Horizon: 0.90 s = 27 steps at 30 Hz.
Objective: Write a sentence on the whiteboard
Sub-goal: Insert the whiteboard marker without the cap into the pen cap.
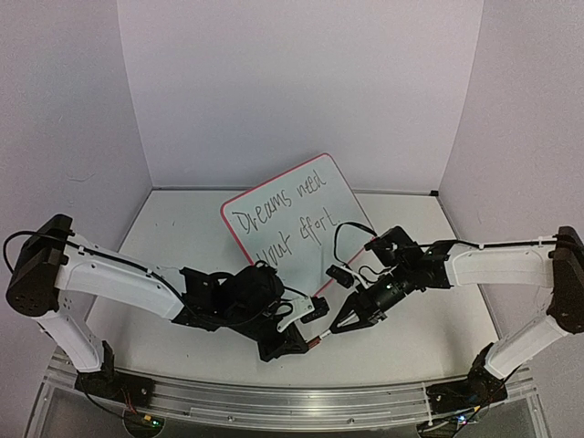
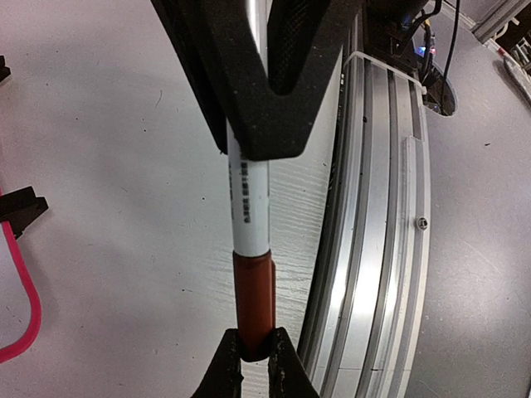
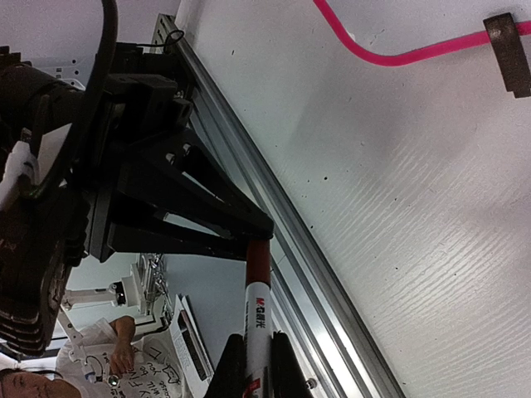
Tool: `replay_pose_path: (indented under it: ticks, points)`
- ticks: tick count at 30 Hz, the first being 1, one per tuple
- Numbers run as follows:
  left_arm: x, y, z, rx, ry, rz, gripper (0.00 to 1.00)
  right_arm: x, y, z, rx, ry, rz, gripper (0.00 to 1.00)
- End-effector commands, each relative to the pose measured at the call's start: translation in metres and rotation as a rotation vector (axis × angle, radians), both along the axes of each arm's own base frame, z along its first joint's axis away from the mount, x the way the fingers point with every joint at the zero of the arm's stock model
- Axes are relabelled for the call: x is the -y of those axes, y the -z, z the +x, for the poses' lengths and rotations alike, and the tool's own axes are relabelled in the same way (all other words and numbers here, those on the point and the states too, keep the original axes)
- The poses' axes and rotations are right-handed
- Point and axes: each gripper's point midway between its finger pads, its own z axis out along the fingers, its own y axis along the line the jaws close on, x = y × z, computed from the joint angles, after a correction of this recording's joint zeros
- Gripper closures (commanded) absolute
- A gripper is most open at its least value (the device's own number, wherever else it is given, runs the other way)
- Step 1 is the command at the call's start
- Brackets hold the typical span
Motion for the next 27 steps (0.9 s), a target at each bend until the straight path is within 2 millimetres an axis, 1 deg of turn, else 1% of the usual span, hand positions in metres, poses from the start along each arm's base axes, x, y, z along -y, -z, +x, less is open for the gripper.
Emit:
replay_pose_path:
  ticks: [1,6,13,17,23,27]
  points:
    - [0.061,-0.123,0.031,0.165,0.003,-0.400,1.00,-0.016,-0.004,-0.008,0.003,-0.055,0.049,1.00]
    - [0.067,-0.138,0.038,0.183,-0.001,-0.449,1.00,-0.019,0.001,-0.012,-0.005,-0.065,0.046,1.00]
    - [0.064,-0.152,0.052,0.197,-0.029,-0.502,1.00,-0.021,0.002,-0.013,-0.007,-0.074,0.051,1.00]
    - [0.067,-0.158,0.056,0.201,-0.027,-0.522,1.00,-0.024,0.004,-0.014,-0.021,-0.085,0.051,1.00]
    - [0.069,-0.173,0.062,0.208,-0.020,-0.574,1.00,-0.027,0.012,-0.017,-0.031,-0.097,0.042,1.00]
    - [0.074,-0.181,0.064,0.208,-0.006,-0.605,1.00,-0.030,0.013,-0.017,-0.039,-0.086,0.057,1.00]
